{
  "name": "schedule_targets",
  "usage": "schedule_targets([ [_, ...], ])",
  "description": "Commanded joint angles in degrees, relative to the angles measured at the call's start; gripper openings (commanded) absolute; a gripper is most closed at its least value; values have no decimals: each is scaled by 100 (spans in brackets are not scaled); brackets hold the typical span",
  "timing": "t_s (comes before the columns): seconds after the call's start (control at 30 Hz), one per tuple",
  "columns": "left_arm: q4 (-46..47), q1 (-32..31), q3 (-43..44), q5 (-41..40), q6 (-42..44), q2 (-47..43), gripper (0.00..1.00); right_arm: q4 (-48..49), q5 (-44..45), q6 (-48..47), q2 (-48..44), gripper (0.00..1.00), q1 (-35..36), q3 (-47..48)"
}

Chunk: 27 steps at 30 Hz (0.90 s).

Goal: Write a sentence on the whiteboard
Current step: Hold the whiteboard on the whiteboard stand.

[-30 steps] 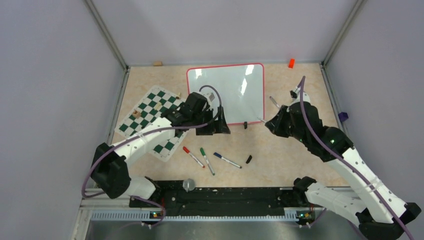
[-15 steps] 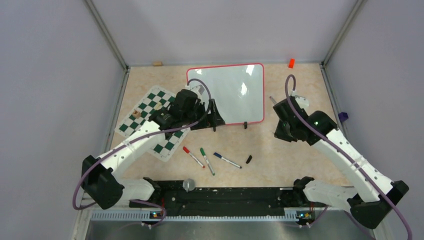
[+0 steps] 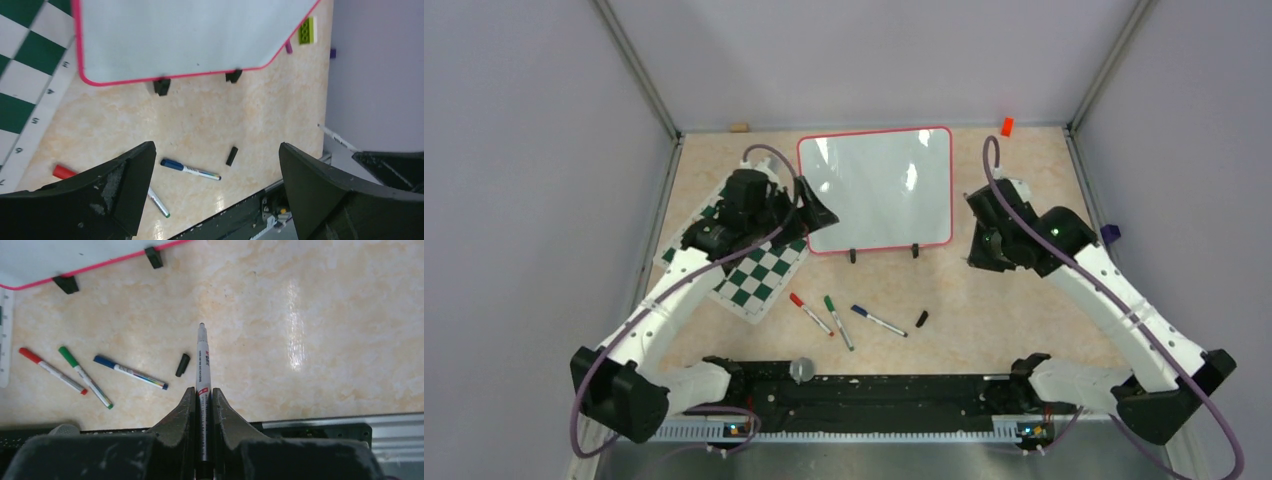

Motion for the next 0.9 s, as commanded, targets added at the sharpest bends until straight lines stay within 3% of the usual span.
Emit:
schedule_targets([
  [0.0, 314, 943, -68, 727, 34, -317, 98, 1100, -135, -841, -683, 0, -41, -169],
  [0.17, 110, 1719, 296, 759, 699, -139, 99, 1874, -255, -1234, -1093, 0, -39, -332],
  [0.37, 113, 2381, 804, 880, 1513, 699, 99, 2227, -256, -1198, -393, 0, -41, 166],
  [0.47, 803, 2481, 714, 1084, 1726, 944, 99, 2369, -347, -1358, 123, 0, -38, 797],
  [0.67, 2639, 2566, 323, 2482, 1986, 1508, 94, 3047, -592, -1726, 770, 0, -41, 1321],
  [0.87, 2855, 2793, 281, 2958, 2147, 2002, 92, 3794, -949, -1929, 1090, 0, -41, 1559],
])
